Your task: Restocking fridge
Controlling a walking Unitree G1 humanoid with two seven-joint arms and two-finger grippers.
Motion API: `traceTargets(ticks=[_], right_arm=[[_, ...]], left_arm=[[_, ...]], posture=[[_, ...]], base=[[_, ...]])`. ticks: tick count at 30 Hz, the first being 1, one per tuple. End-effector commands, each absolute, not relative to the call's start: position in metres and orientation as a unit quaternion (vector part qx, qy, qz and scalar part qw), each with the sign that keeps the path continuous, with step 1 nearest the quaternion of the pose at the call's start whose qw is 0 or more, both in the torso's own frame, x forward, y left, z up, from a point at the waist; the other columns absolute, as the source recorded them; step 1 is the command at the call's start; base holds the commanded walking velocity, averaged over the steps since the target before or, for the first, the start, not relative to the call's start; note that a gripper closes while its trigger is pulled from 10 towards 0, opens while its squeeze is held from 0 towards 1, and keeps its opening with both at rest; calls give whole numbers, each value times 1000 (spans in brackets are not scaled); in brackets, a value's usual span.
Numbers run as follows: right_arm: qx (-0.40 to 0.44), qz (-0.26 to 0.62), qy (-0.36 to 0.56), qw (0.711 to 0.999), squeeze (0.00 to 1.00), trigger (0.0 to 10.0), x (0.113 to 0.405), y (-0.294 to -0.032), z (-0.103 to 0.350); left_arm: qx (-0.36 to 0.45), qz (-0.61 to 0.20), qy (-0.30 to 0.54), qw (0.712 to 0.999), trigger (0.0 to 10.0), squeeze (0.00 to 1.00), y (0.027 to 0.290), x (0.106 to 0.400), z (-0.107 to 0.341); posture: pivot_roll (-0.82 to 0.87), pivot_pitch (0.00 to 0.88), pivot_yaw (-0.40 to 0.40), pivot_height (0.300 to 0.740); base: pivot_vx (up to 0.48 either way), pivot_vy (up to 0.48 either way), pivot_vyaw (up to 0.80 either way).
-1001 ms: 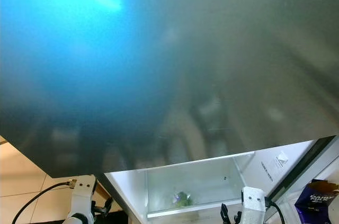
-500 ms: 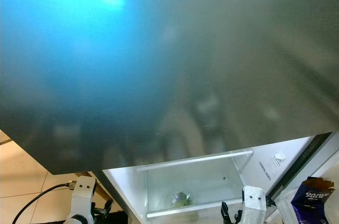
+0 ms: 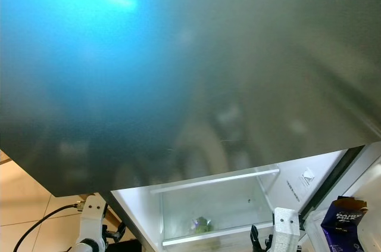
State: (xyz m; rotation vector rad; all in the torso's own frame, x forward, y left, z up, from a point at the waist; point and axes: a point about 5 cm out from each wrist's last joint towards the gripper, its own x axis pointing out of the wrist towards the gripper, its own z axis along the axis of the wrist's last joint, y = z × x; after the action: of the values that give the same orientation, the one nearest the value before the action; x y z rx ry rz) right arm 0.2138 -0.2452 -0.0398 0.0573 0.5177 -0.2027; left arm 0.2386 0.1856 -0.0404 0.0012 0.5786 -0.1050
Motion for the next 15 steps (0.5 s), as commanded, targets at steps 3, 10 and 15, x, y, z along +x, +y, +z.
traceTargets(ticks=[3,10,15], right_arm=[[26,-99,268,958,0,10000,210,-241,-44],[21,-96,272,957,0,10000,208,-240,-46],[17,-92,274,957,0,10000,207,-240,-46]], left_arm=[[-14,-45,287,957,10000,0,189,237,-41],[-18,-47,288,956,10000,0,189,237,-41],[-19,-49,289,956,10000,0,188,237,-42]], posture=[[-88,104,118,730],[-89,105,122,730],[-93,100,118,730]], base=[[0,0,0],[0,0,0],[0,0,0]])
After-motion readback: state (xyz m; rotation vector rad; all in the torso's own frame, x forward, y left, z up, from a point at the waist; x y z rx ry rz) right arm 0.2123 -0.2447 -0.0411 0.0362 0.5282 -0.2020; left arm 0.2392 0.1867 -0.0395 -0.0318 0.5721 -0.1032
